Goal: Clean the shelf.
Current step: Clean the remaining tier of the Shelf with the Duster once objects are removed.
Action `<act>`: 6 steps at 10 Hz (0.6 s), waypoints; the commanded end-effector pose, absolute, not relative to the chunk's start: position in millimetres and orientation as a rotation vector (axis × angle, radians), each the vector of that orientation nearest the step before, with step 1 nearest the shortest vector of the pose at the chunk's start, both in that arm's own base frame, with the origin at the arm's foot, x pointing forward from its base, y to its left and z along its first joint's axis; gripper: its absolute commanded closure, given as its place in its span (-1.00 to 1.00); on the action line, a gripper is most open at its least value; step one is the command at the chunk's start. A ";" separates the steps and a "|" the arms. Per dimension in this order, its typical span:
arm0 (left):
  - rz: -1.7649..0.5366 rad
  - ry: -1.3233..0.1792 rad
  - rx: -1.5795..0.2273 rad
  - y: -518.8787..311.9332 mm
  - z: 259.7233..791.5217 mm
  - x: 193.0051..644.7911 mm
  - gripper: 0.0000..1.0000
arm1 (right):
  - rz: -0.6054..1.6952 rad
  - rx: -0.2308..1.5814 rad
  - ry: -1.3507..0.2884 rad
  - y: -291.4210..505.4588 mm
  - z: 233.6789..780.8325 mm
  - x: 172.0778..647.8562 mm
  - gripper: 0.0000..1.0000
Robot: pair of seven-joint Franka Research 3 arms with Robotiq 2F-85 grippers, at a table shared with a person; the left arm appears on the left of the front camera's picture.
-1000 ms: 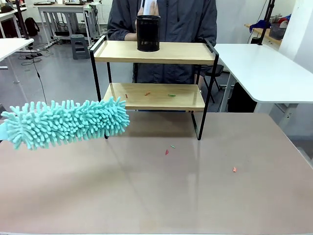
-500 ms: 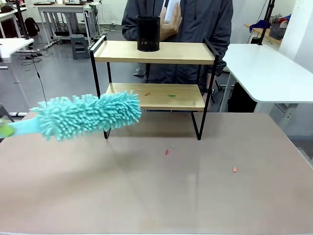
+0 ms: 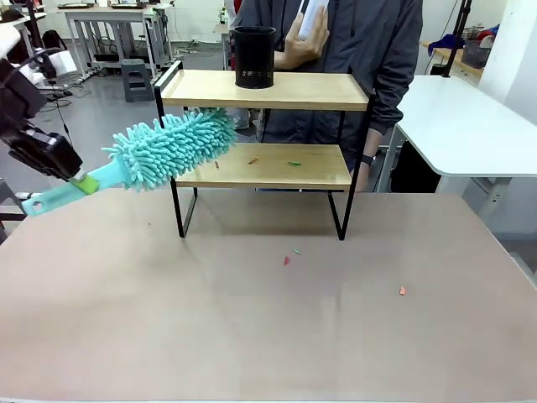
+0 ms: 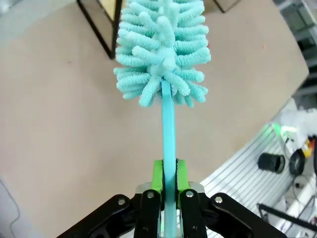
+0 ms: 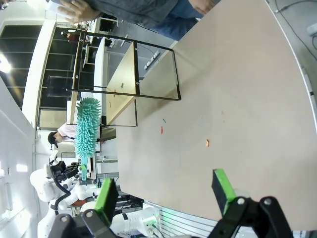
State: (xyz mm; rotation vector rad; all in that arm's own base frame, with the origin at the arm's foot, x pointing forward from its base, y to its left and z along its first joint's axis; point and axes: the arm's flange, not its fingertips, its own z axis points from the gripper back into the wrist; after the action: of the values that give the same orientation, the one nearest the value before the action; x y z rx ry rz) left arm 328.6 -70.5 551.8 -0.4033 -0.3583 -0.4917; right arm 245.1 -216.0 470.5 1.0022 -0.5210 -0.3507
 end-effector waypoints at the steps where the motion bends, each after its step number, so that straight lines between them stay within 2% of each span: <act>1: -0.427 -0.335 -0.353 -86.7 543.8 328.2 0.75 | -0.332 1.019 -0.552 -215.1 470.2 247.3 -1.00; 6: -0.263 -0.402 -0.195 -127.9 529.1 352.3 0.75 | -0.332 1.019 -0.552 -215.1 470.2 247.3 -1.00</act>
State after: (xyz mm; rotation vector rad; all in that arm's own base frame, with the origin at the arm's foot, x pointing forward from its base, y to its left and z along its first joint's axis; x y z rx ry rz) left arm 345.9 -118.2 531.9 -0.2511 -0.3768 -0.3164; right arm 245.0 -216.1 470.5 1.0023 -0.5210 -0.3506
